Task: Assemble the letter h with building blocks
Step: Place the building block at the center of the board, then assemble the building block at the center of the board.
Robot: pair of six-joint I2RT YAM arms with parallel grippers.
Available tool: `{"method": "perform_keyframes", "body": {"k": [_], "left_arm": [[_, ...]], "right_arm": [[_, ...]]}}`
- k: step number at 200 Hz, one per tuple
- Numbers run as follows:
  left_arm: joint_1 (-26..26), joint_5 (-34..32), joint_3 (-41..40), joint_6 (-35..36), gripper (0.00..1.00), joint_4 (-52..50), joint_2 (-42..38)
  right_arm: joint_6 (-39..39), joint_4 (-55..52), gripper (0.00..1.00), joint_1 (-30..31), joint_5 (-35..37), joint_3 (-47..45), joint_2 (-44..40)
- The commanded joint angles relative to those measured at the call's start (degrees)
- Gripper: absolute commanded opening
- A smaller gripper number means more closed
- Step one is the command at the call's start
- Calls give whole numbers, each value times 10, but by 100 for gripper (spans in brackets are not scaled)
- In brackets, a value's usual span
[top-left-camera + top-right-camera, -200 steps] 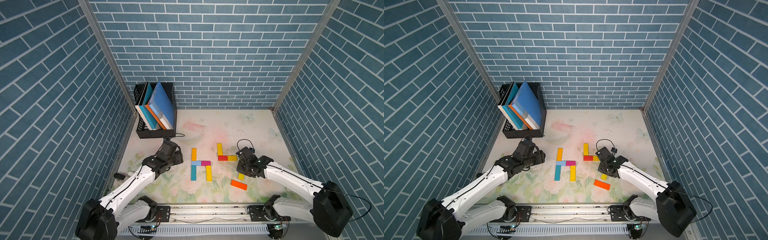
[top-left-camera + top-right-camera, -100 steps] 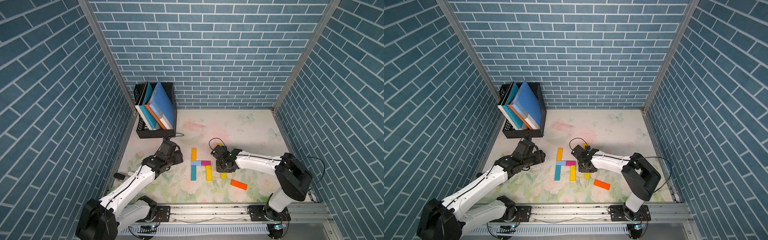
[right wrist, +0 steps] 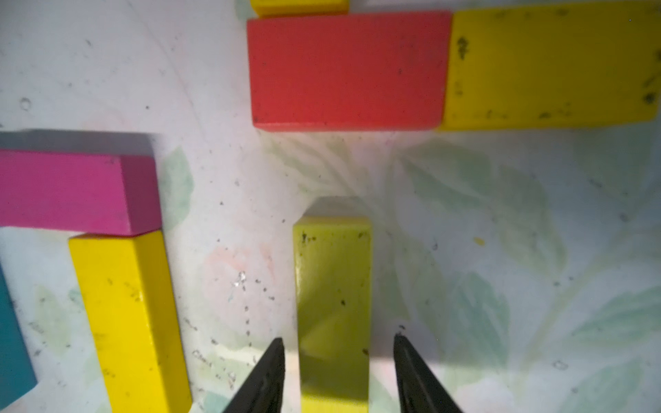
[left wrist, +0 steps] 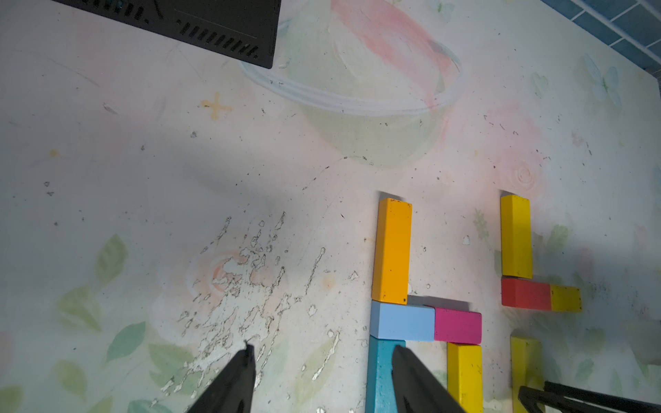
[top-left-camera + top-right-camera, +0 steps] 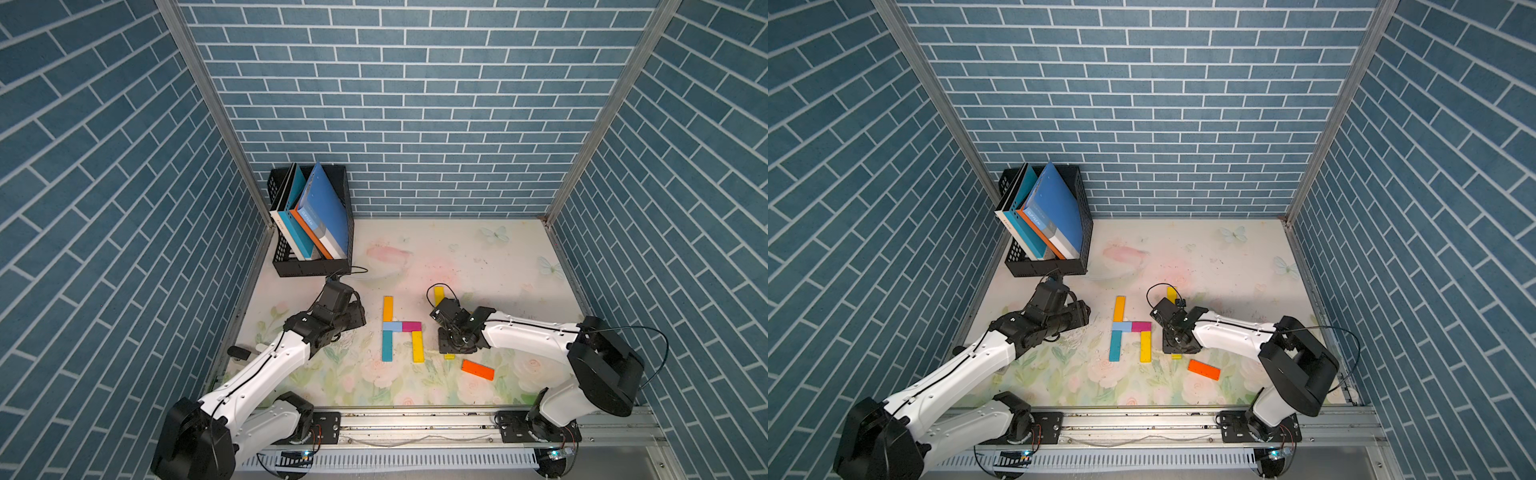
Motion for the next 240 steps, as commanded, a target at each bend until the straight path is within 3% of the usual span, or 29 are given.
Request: {"method": "perform_keyframes", "body": {"k": [1,36,113,142,169,194,207,240], "left_arm": [[4,-3,-6,0,66,-2,-4],[4,-2,-6,-1,66,1,2],[10,-8,-8,4,66,-2,-4],[12,-7,-8,6,66,-1,-3],[13,-6,-11,6,66,1,-3],[13,-6,-11,6,66,0,-5],[13,-7,-11,6,66,-1,-7],[13,-9,-12,6,66,-1,-11]], "right_arm": [[26,-3,40,8,-8,-19,-13],[19,-5,23,2,1,-2,7],[-23,4,21,-25,-10,37,61],[-27,-6,23,-30,-10,43,65],[-27,-5,47,-32,-14,42,63],[-26,-3,56,-33,-12,41,59],[-26,3,56,-35,-14,39,56],[-29,12,42,-40,-20,39,59]]}}
